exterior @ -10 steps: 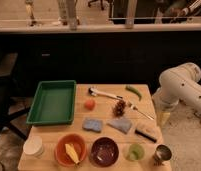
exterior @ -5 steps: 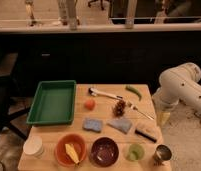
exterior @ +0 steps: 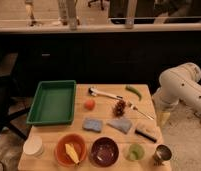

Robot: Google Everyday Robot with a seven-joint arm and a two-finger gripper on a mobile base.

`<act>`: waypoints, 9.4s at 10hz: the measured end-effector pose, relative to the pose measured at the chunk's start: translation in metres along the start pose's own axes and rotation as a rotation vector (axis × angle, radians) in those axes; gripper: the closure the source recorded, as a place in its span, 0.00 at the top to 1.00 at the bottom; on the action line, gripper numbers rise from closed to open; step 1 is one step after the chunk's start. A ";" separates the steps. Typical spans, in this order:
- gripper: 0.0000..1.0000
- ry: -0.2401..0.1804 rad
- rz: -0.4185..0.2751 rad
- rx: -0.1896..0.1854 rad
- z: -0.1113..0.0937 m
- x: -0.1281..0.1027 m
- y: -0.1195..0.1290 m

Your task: Place towel in tray

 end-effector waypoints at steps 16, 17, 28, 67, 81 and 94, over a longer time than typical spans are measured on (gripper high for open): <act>0.80 -0.094 0.482 0.056 0.012 -0.044 -0.017; 0.80 -0.128 0.518 0.068 0.022 -0.054 -0.021; 0.80 -0.322 0.404 0.171 0.067 -0.098 -0.022; 0.00 -0.352 0.236 0.113 0.113 -0.182 -0.024; 0.00 -0.333 0.040 0.171 0.100 -0.244 -0.085; 0.00 -0.400 -0.386 0.135 0.088 -0.377 -0.130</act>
